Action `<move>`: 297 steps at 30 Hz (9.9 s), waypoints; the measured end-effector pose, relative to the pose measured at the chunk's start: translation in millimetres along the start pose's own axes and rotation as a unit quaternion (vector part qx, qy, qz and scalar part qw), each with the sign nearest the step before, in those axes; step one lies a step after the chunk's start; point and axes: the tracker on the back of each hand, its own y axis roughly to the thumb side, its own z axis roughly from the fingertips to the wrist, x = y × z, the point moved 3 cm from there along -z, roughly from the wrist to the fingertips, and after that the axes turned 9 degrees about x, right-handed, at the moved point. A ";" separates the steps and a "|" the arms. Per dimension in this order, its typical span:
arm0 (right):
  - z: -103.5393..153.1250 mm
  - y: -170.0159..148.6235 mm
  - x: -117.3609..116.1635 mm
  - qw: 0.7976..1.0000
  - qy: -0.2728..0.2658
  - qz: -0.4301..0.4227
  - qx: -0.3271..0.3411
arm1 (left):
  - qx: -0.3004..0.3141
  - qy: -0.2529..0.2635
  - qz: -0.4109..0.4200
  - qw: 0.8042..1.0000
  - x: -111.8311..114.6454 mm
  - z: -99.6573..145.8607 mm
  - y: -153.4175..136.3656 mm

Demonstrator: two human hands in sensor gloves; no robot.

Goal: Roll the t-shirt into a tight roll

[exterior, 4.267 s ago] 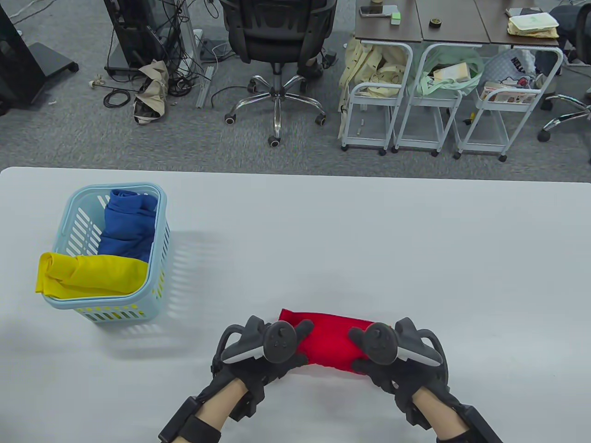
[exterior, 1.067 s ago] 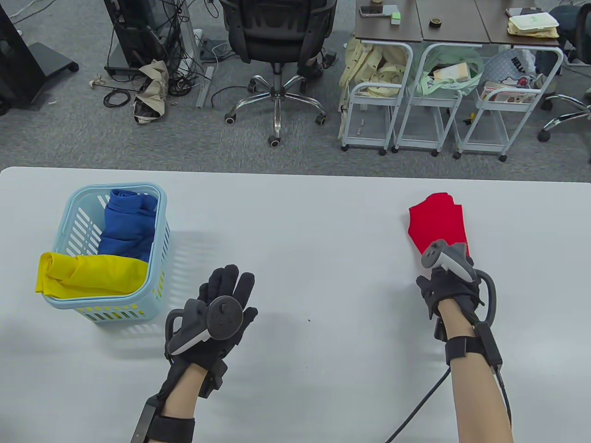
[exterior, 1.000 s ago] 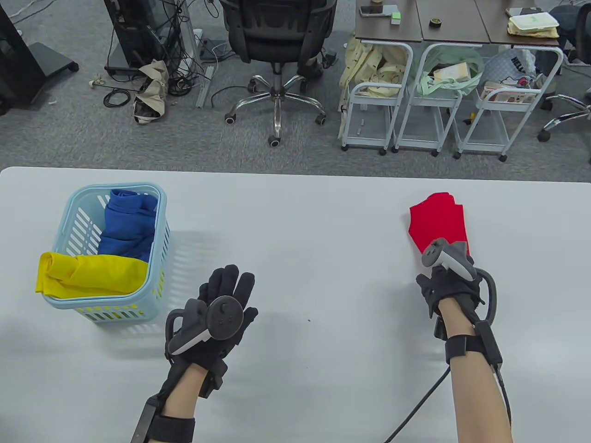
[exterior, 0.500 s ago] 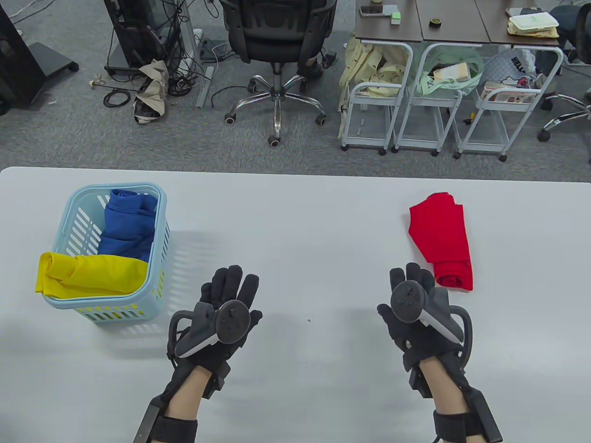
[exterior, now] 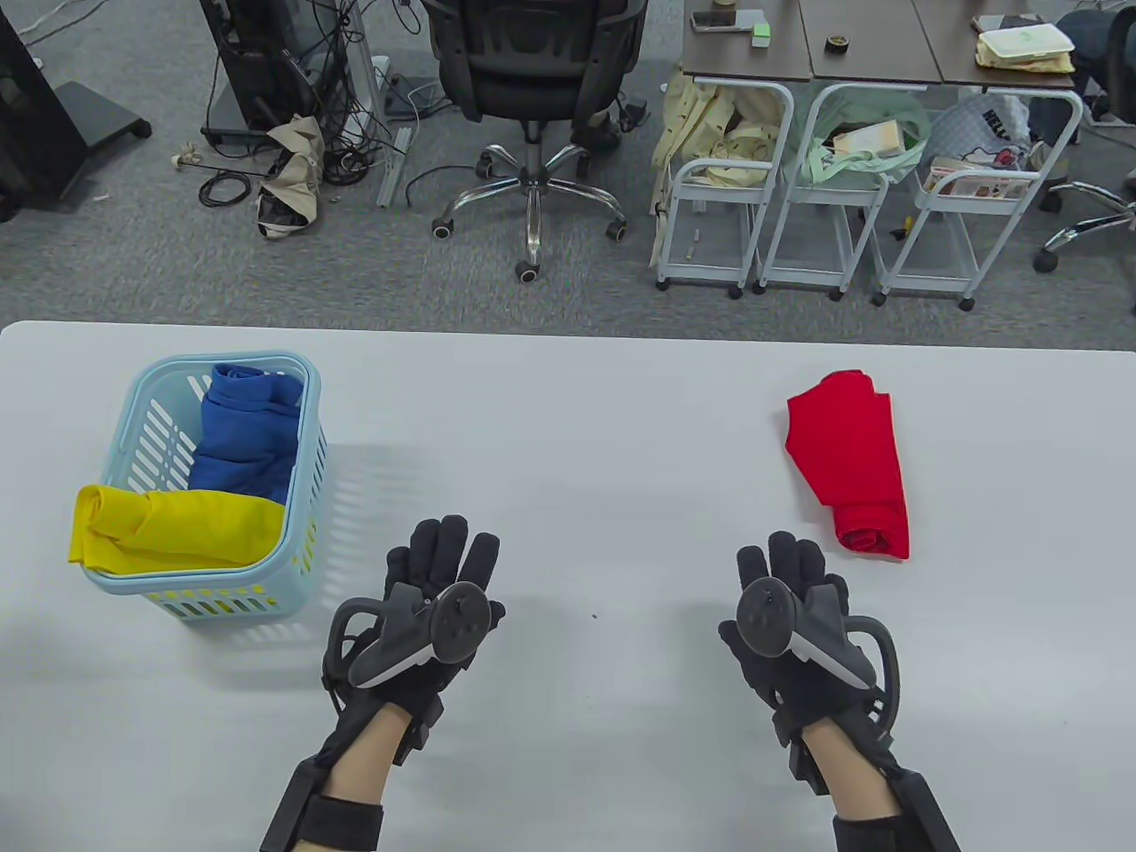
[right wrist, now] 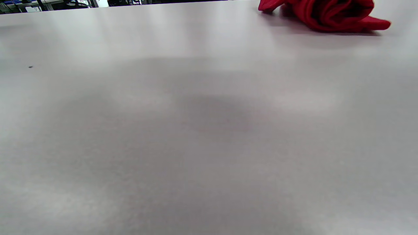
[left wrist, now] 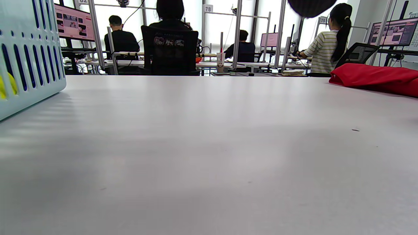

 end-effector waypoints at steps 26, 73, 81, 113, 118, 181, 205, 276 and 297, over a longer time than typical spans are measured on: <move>3.9 -5.2 4.0 0.999 0.009 -0.034 0.017 | -0.288 0.040 -0.050 0.955 -115.0 56.1 -172.4; 3.7 -5.7 4.5 0.998 0.010 -0.054 0.028 | -0.469 0.107 -0.173 0.859 -175.6 80.1 -196.4; 5.5 -4.5 6.0 0.998 0.005 -0.059 0.032 | -0.420 0.230 -0.212 0.852 -244.4 87.9 -133.0; 6.1 -15.2 2.3 0.997 0.017 -0.075 0.023 | -0.126 0.084 0.124 0.981 -60.1 1.2 -4.3; 2.3 -12.4 -4.5 0.996 0.031 -0.073 0.028 | 0.012 -0.080 0.113 0.990 26.8 -9.0 26.7; 24.2 -51.7 21.9 0.985 -0.017 -0.007 -0.171 | -0.086 -0.149 0.047 0.984 46.5 -5.3 -18.1; -74.0 15.1 6.0 0.973 0.082 0.147 -0.160 | -0.023 -0.159 -0.043 0.986 45.1 -13.2 9.2; -40.4 175.6 -23.0 0.973 0.073 0.081 0.203 | -0.053 -0.156 0.071 0.984 35.2 0.7 -24.3; -25.2 139.4 -8.2 0.970 0.064 -0.025 0.231 | 0.075 -0.211 0.061 0.973 61.8 -10.9 53.9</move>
